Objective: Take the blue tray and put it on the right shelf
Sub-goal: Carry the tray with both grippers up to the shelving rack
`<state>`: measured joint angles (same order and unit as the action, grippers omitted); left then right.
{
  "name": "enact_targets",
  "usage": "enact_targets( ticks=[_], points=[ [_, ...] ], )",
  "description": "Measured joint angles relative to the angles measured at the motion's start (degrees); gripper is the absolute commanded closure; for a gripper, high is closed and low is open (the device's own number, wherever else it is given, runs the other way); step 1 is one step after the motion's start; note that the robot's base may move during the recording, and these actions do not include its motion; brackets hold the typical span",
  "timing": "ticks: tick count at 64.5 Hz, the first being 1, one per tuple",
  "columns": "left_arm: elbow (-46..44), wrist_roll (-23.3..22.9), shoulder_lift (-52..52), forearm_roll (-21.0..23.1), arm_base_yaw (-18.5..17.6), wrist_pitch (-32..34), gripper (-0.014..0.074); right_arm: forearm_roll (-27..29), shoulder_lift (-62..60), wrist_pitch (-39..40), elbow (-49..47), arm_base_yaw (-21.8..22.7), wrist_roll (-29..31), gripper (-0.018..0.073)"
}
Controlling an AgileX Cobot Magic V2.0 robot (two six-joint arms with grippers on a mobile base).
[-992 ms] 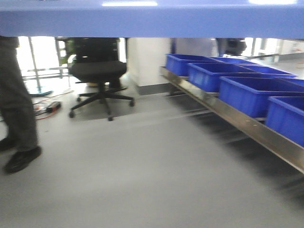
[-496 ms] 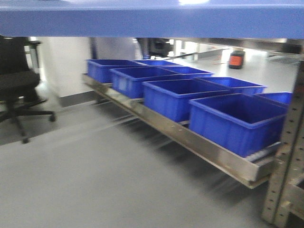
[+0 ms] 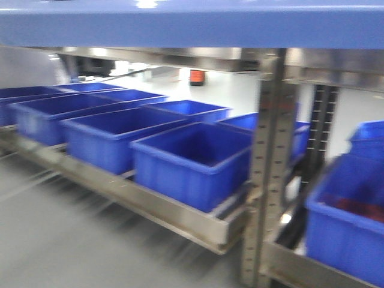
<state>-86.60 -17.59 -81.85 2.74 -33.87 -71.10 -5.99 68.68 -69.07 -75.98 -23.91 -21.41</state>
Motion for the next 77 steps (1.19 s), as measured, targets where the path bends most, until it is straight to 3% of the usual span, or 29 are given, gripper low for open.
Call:
enact_targets(
  ticks=[77],
  points=[
    [0.0, 0.0, -0.1, 0.3, 0.0, 0.0, 0.0645, -0.1, 0.0, -0.1, 0.0, 0.0, 0.0, 0.0504]
  ],
)
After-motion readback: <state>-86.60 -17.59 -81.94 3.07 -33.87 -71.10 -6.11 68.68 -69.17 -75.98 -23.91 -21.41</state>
